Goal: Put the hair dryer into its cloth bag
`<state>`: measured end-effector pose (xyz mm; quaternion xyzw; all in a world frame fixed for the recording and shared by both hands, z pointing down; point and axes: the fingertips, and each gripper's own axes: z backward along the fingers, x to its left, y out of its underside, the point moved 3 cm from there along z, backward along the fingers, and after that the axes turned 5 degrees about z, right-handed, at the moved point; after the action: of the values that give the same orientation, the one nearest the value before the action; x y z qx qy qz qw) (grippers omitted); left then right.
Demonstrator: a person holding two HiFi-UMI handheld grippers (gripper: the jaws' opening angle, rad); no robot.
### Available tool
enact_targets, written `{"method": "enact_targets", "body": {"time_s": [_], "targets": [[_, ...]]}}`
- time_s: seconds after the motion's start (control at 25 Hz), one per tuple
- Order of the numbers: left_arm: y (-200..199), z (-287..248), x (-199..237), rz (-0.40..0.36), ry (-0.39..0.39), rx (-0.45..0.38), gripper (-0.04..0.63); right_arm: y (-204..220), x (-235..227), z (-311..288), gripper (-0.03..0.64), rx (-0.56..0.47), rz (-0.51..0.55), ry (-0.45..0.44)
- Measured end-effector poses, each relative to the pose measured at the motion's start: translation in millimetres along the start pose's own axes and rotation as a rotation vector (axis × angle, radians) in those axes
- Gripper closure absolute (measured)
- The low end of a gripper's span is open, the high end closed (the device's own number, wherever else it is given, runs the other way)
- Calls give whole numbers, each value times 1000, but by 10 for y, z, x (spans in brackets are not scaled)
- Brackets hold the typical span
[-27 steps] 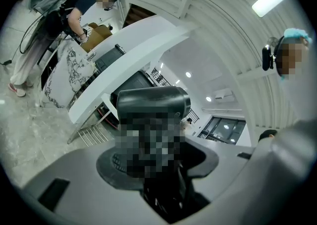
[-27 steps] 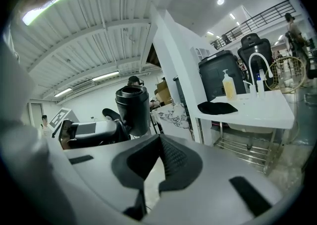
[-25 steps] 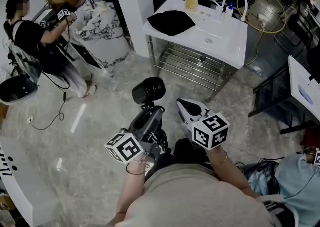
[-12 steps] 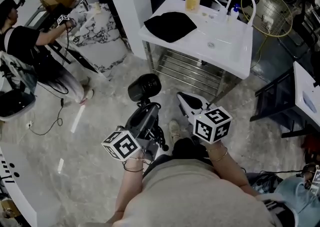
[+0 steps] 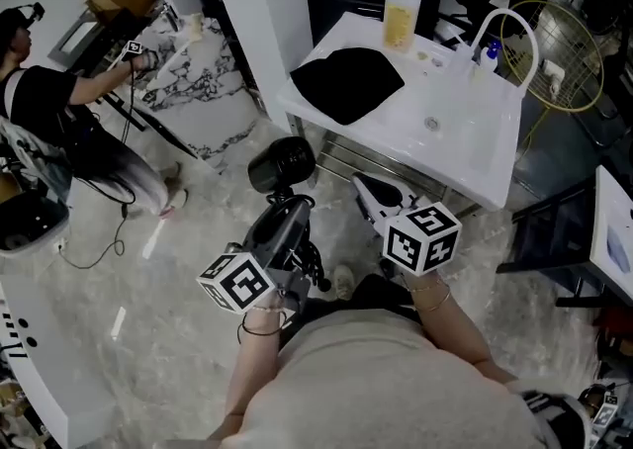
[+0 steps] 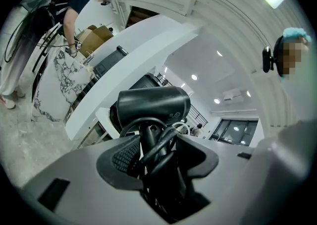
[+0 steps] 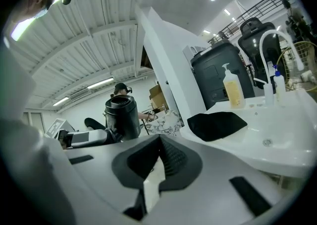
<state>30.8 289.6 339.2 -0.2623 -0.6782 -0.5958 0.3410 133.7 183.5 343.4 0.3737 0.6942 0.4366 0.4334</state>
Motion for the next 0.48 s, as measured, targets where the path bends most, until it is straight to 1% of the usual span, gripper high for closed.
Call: {"method": "enact_targets", "body": {"time_s": [0.12,0.28,0.36,0.48], "targets": [[-71,-178,56,8,-8,-10,373,-38,-168,-175,618,19,-3,-23],[-109,-287,169,36,-36,-15,373,-39,-276,-328,618,41,-12,-57],[-139,-326,227,45,-48,-16,373,-11,-321,-374,618,51,-20,-62],[-210,-392,301,51,-47,-20,373,3,-397,-458,618,64,-30,-56]]}}
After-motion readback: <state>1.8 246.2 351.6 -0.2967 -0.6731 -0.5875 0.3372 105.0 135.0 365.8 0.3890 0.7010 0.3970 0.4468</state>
